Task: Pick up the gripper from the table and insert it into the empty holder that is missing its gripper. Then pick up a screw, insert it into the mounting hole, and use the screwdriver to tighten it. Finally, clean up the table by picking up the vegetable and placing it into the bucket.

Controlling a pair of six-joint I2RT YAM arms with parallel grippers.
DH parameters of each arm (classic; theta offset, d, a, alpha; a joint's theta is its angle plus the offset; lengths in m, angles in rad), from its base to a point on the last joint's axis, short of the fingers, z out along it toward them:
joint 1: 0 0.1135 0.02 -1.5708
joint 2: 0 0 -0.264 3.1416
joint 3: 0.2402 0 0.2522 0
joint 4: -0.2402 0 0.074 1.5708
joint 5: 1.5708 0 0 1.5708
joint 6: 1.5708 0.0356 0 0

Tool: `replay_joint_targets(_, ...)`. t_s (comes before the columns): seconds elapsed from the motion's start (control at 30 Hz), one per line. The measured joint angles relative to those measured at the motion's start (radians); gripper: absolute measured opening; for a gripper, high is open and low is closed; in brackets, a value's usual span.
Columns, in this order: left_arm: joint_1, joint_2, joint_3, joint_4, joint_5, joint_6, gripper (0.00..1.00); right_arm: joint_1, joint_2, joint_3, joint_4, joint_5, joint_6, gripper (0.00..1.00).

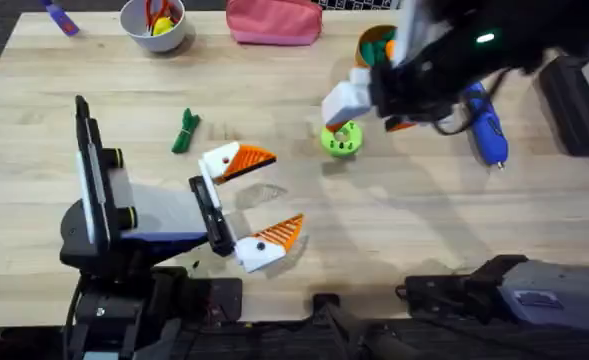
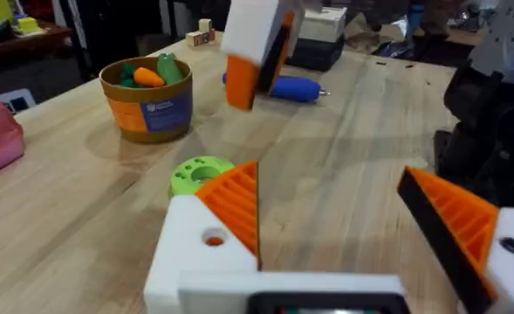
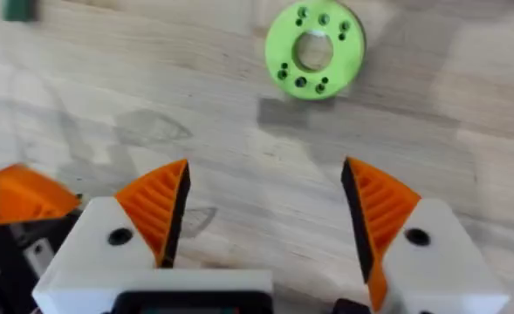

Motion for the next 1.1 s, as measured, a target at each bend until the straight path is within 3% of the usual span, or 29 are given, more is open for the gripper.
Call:
replay_joint_targets(0.27,0.0,0.0,0.0,0.0,0.0,0.0,0.987,0.033,0.189,0.0,0.026,0.069,0.082,0.865)
replay_joint_targets(0.5,0.0,0.0,0.0,0.0,0.0,0.0,0.986,0.037,0.304,0.0,0.089,0.08,0.104,0.72)
replay_joint_targets(0.87,0.0,0.0,0.0,0.0,0.0,0.0,0.985,0.041,0.377,0.0,0.117,0.141,0.108,0.422)
replay_joint_targets(1.1,0.0,0.0,0.0,0.0,0.0,0.0,0.985,0.057,0.403,0.0,0.168,0.159,0.108,0.367)
